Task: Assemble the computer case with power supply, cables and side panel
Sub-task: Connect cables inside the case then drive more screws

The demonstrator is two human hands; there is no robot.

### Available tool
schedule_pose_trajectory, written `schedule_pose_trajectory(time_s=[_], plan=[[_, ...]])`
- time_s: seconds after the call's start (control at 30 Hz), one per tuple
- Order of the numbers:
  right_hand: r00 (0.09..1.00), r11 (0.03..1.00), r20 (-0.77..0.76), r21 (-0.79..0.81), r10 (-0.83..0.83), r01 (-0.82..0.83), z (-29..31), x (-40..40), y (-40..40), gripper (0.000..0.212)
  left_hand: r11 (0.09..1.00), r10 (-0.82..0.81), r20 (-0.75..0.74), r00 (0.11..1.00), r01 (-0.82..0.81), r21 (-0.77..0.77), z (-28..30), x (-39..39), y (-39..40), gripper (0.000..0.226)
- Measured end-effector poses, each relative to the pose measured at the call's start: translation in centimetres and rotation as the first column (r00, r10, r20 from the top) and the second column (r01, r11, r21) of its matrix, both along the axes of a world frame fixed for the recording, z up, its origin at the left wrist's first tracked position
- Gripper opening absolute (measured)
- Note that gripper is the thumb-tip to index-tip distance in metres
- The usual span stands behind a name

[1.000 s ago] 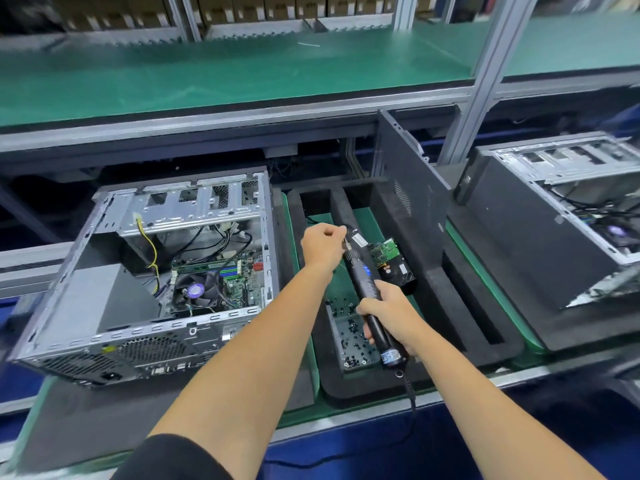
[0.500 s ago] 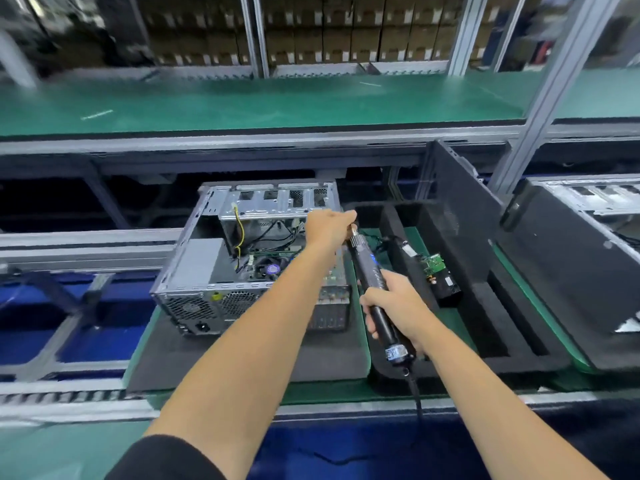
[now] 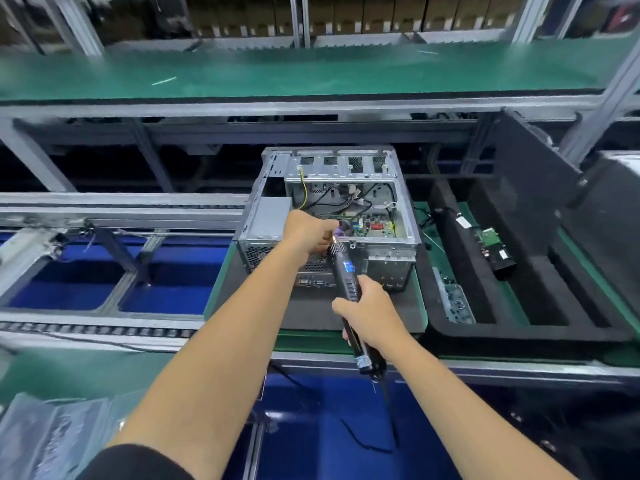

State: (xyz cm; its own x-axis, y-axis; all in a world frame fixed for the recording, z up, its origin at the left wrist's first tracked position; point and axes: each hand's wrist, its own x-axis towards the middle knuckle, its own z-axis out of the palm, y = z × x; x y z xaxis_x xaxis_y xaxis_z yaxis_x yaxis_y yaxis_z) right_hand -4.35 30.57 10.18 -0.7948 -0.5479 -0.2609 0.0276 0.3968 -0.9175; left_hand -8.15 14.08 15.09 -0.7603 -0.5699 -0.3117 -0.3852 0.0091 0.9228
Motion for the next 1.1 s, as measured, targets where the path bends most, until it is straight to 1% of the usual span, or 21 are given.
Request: schedule_pose_trajectory(time_s=[0.03, 0.1, 0.17, 0.27, 0.37, 0.43, 0.53, 0.57, 0.6, 0.63, 0.67, 0.73, 0.77, 0.8, 0.83, 0.87, 0.9, 0.93, 0.97, 1.0, 1.1], plan=[[1.000, 1.000, 0.025, -0.022, -0.001, 0.001, -0.3, 0.5, -0.5, 0.025, 1.000, -0.016, 0.011, 1.000, 0.016, -0.014, -0.1, 0.4, -0.5, 0.017], [0.996, 0.995, 0.086, -0.099, 0.003, 0.005, -0.7, 1.4, -1.5, 0.021, 0.996, -0.045, 0.036, 0.998, 0.047, -0.073, -0.3, 0.9, -1.9, 0.026], [0.986, 0.984, 0.164, -0.177, 0.026, 0.004, -1.1, 2.3, -2.4, 0.025, 0.986, -0.070, 0.066, 0.995, 0.079, -0.150, -0.8, 1.2, -3.2, 0.032], [0.956, 0.960, 0.273, -0.279, 0.105, -0.025, -1.6, 3.2, -3.3, 0.040, 0.950, -0.123, 0.106, 0.987, 0.148, -0.276, -1.4, 1.5, -4.6, 0.016], [0.943, 0.952, 0.305, -0.303, 0.136, -0.039, -2.1, 3.9, -3.7, 0.052, 0.905, -0.154, 0.139, 0.978, 0.196, -0.377, -2.1, 2.0, -5.7, 0.016], [0.944, 0.946, 0.302, -0.321, 0.137, -0.035, -2.7, 4.5, -3.9, 0.048, 0.869, -0.188, 0.184, 0.965, 0.251, -0.427, -2.5, 2.3, -6.1, 0.017], [0.943, 0.945, 0.313, -0.327, 0.112, -0.003, -3.7, 5.1, -3.7, 0.041, 0.838, -0.272, 0.250, 0.929, 0.357, -0.414, -2.7, 2.6, -6.5, 0.028], [0.944, 0.948, 0.314, -0.319, 0.104, 0.001, -4.0, 5.3, -3.6, 0.040, 0.816, -0.299, 0.277, 0.913, 0.395, -0.422, -2.6, 2.6, -6.6, 0.031], [0.944, 0.952, 0.312, -0.307, 0.102, -0.001, -4.4, 5.5, -3.4, 0.039, 0.782, -0.307, 0.298, 0.904, 0.418, -0.463, -2.4, 2.7, -6.7, 0.036], [0.945, 0.956, 0.310, -0.293, 0.104, -0.009, -4.8, 5.8, -3.3, 0.038, 0.740, -0.282, 0.298, 0.912, 0.405, -0.537, -2.2, 2.7, -6.9, 0.041], [0.945, 0.961, 0.308, -0.276, 0.108, -0.019, -5.1, 6.0, -3.1, 0.038, 0.699, -0.237, 0.259, 0.936, 0.349, -0.624, -2.0, 2.5, -7.1, 0.045], [0.945, 0.972, 0.308, -0.232, 0.110, -0.038, -5.9, 6.5, -2.9, 0.039, 0.621, -0.154, 0.099, 0.983, 0.174, -0.765, -1.7, 2.0, -7.9, 0.048], [0.946, 0.978, 0.306, -0.202, 0.108, -0.047, -6.3, 6.7, -2.8, 0.039, 0.574, -0.157, 0.046, 0.987, 0.129, -0.808, -1.7, 1.7, -8.2, 0.045], [0.947, 0.984, 0.304, -0.171, 0.105, -0.054, -6.6, 6.8, -2.9, 0.039, 0.541, -0.192, 0.048, 0.980, 0.146, -0.828, -1.7, 1.2, -8.5, 0.039], [0.947, 0.988, 0.305, -0.146, 0.099, -0.056, -6.9, 6.9, -3.0, 0.039, 0.511, -0.252, 0.095, 0.963, 0.216, -0.832, -1.9, 0.7, -8.6, 0.032], [0.947, 0.990, 0.309, -0.130, 0.092, -0.054, -7.2, 7.0, -3.1, 0.038, 0.484, -0.320, 0.168, 0.932, 0.314, -0.817, -2.3, 0.2, -8.7, 0.028], [0.945, 0.992, 0.315, -0.120, 0.084, -0.049, -7.5, 7.1, -3.2, 0.038, 0.446, -0.371, 0.254, 0.893, 0.411, -0.795, -2.9, -0.1, -8.8, 0.028], [0.944, 0.993, 0.322, -0.113, 0.076, -0.041, -7.7, 7.1, -3.4, 0.038, 0.390, -0.399, 0.324, 0.858, 0.479, -0.786, -3.5, -0.4, -8.8, 0.031], [0.942, 0.994, 0.329, -0.108, 0.068, -0.034, -7.9, 7.0, -3.6, 0.038, 0.340, -0.404, 0.364, 0.839, 0.507, -0.792, -4.1, -0.5, -8.8, 0.037], [0.940, 0.994, 0.335, -0.105, 0.063, -0.029, -8.0, 6.9, -3.8, 0.039, 0.313, -0.393, 0.370, 0.842, 0.500, -0.807, -4.6, -0.6, -8.9, 0.041], [0.940, 0.995, 0.336, -0.092, 0.061, -0.031, -8.4, 6.4, -4.5, 0.040, 0.277, -0.379, 0.352, 0.856, 0.468, -0.839, -5.4, -1.0, -9.3, 0.049]])
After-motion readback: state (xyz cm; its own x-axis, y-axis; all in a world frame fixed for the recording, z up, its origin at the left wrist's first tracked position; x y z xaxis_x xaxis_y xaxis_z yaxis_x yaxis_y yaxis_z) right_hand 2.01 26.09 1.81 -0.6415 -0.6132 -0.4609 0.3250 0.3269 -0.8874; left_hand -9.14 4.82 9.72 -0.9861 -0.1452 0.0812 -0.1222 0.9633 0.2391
